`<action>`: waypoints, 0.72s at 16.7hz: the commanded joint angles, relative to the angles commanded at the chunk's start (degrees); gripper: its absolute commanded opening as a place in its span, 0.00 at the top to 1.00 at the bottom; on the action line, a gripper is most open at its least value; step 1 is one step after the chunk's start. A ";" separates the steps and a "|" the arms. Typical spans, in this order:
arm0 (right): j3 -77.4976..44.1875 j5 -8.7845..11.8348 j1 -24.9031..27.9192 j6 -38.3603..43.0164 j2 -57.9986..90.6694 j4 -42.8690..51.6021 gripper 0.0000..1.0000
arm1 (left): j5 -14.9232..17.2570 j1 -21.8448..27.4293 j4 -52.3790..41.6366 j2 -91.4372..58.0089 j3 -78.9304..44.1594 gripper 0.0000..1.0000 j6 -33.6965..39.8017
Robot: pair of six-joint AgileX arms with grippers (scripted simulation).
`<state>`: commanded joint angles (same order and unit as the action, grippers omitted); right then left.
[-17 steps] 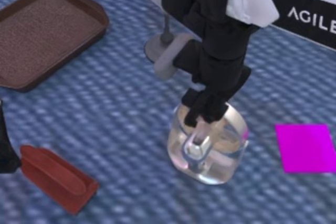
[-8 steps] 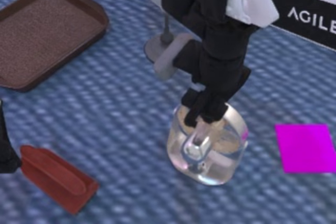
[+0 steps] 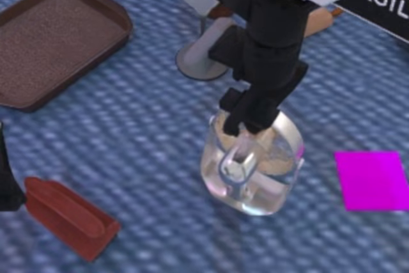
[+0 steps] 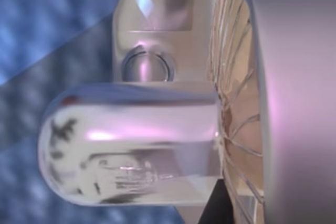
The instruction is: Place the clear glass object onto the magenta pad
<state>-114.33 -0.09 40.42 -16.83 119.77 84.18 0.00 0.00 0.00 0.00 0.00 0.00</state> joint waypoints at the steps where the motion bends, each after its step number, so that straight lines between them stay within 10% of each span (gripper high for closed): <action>1: -1.96 0.00 0.10 -0.06 0.15 1.90 1.00 | 0.00 0.00 0.00 0.00 0.00 0.00 0.00; 12: -2.67 0.14 -1.06 5.96 -1.33 3.60 1.00 | 0.00 0.00 0.00 0.00 0.00 0.00 0.00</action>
<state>-117.00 0.05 39.36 -10.87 118.44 87.79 0.00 0.00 0.00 0.00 0.00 0.00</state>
